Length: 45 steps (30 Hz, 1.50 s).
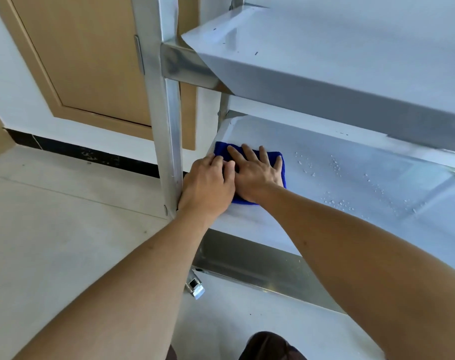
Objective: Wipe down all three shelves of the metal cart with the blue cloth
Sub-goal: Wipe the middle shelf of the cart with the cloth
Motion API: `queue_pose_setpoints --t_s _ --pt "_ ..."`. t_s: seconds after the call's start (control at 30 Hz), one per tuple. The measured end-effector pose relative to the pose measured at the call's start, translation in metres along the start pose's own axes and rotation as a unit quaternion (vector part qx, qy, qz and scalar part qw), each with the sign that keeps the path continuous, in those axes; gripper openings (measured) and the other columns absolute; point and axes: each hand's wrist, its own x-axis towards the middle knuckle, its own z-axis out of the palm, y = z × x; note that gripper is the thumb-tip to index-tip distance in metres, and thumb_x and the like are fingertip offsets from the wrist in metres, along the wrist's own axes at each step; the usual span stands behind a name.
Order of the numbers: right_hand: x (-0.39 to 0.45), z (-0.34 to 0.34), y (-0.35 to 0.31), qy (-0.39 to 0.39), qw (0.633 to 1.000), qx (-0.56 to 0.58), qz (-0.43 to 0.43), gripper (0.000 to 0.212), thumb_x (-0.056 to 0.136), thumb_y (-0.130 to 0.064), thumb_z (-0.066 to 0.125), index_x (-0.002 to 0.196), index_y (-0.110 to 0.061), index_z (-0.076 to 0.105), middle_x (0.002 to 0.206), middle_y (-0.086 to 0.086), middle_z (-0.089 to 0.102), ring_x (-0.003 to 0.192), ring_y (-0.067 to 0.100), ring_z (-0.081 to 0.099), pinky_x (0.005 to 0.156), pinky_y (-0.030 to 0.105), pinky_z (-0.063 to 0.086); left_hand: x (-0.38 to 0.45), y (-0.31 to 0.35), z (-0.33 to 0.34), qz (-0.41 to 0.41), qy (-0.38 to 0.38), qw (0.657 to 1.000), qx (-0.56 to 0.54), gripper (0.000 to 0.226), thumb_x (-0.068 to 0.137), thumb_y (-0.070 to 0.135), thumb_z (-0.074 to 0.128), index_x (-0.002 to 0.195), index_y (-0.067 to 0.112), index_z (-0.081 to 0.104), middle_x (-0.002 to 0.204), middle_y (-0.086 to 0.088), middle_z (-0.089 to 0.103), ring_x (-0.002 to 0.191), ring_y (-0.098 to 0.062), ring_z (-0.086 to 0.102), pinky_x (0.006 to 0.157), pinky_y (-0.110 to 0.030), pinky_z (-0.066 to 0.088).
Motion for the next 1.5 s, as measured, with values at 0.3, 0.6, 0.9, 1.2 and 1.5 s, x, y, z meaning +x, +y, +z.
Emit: queue_pose_setpoints --t_s 0.3,0.6,0.9,1.2,1.5 --pt "0.103 -0.004 0.017 0.034 0.998 0.016 0.053 0.068 0.092 -0.069 0.008 0.154 -0.043 0.022 0.163 -0.003 0.026 0.151 0.035 0.012 0.113 0.07 0.005 0.0 -0.006 0.008 0.052 -0.026 0.99 0.127 0.054 0.094 0.058 0.032 0.126 0.026 0.06 0.133 0.0 0.06 0.126 -0.022 0.048 0.102 -0.044 0.042" --pt "0.149 -0.01 0.022 0.042 0.996 0.024 0.081 0.061 0.097 -0.061 0.013 0.152 -0.04 0.029 0.161 0.002 0.029 0.148 0.037 0.016 0.112 0.072 0.007 0.001 -0.007 0.009 0.073 -0.022 0.988 0.135 0.054 0.086 0.065 0.037 0.118 0.032 0.066 0.127 0.007 0.063 0.126 -0.019 0.048 0.108 -0.049 0.034" --pt "0.105 -0.004 0.026 0.029 0.998 0.015 0.056 0.061 0.099 -0.062 0.01 0.156 -0.04 0.017 0.166 -0.001 0.016 0.152 0.037 0.006 0.115 0.07 0.001 -0.002 -0.001 -0.003 0.077 -0.021 0.993 0.093 0.025 0.087 0.032 0.042 0.095 0.024 0.064 0.096 0.006 0.067 0.1 -0.017 0.054 0.096 -0.04 0.045" --pt "-0.005 0.002 0.029 0.026 0.998 0.017 0.053 0.064 0.096 -0.067 0.006 0.155 -0.044 0.013 0.168 -0.003 0.008 0.153 0.033 0.001 0.116 0.066 -0.001 -0.004 0.002 -0.006 0.036 0.02 0.999 0.035 0.022 0.085 0.017 0.051 0.1 0.013 0.067 0.093 -0.006 0.069 0.09 -0.025 0.057 0.078 -0.042 0.05" --pt "-0.096 0.006 0.032 0.019 0.997 0.046 0.067 0.071 0.09 -0.073 0.004 0.155 -0.045 0.016 0.168 -0.003 0.008 0.153 0.035 -0.002 0.114 0.067 -0.009 -0.004 0.016 -0.005 -0.004 0.012 0.994 0.107 0.037 0.09 0.036 0.041 0.082 0.014 0.071 0.087 -0.011 0.065 0.077 -0.025 0.048 0.069 -0.036 0.043"
